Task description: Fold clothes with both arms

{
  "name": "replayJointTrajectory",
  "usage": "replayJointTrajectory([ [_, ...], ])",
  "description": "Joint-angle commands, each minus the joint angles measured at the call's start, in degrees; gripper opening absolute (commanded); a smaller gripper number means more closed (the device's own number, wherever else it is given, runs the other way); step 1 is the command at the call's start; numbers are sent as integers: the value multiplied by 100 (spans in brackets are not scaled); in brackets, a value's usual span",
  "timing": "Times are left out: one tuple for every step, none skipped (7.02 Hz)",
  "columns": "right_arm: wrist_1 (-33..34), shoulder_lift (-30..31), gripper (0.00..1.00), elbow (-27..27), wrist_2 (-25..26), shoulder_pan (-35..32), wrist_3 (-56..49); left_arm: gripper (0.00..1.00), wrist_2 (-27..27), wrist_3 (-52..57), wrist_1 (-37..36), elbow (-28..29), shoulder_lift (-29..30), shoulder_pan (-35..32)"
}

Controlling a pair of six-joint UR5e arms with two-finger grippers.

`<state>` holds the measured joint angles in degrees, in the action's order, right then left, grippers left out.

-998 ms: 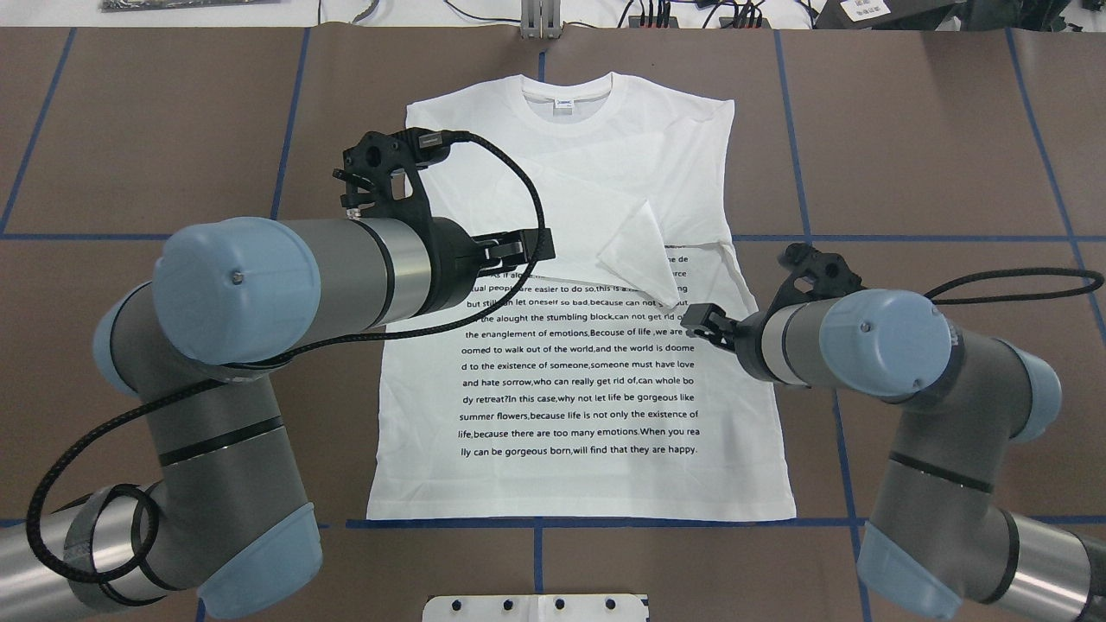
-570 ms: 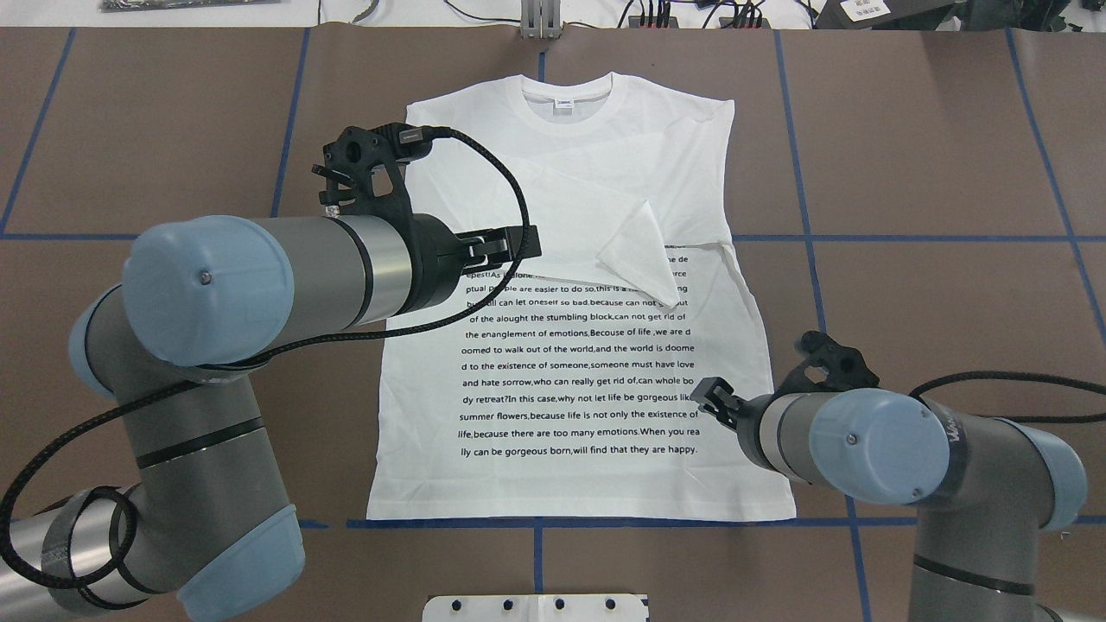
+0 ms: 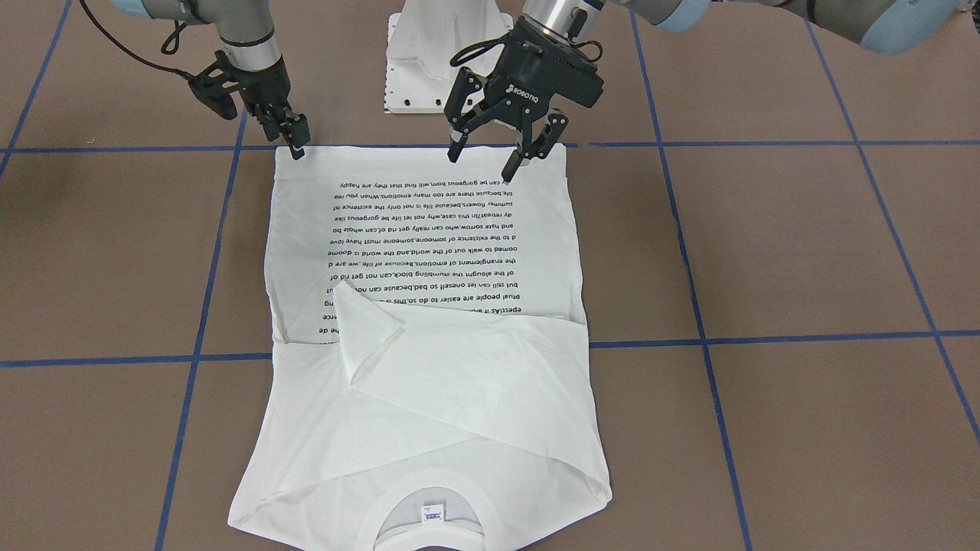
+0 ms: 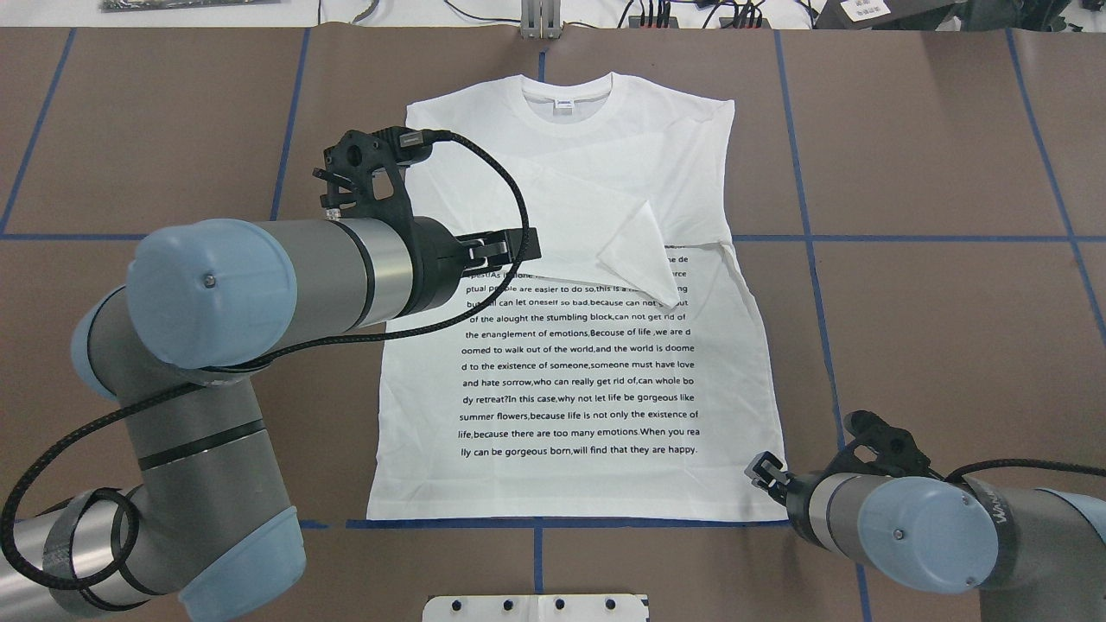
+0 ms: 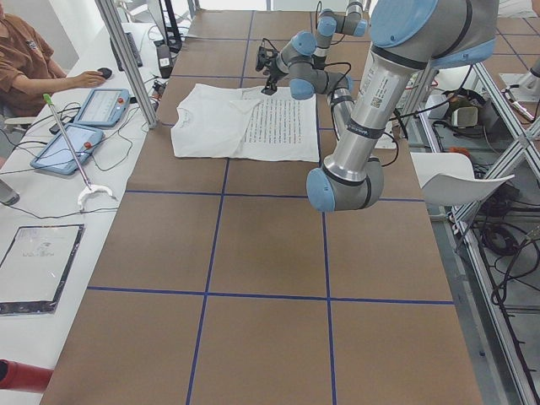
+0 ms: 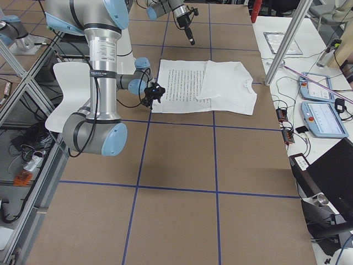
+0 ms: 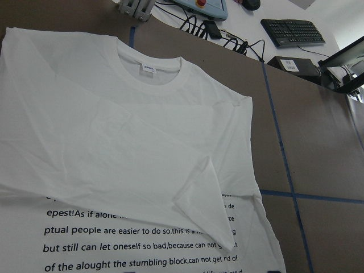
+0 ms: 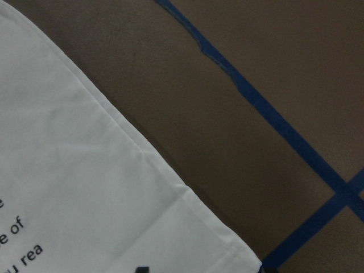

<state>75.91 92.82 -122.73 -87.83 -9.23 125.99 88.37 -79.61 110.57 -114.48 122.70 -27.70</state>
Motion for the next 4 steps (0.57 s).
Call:
replayJointTrajectory([
  [-812, 157, 70, 249, -23, 44, 13, 82, -4, -2, 0, 31, 0, 10],
  [-814, 184, 70, 259, -41, 53, 13, 82, -4, -2, 0, 22, 0, 2],
  [-814, 254, 69, 259, -32, 44, 13, 82, -13, -2, 0, 31, 0, 2],
  [-814, 359, 66, 250, -32, 53, 13, 82, -4, -19, 0, 40, 0, 2],
])
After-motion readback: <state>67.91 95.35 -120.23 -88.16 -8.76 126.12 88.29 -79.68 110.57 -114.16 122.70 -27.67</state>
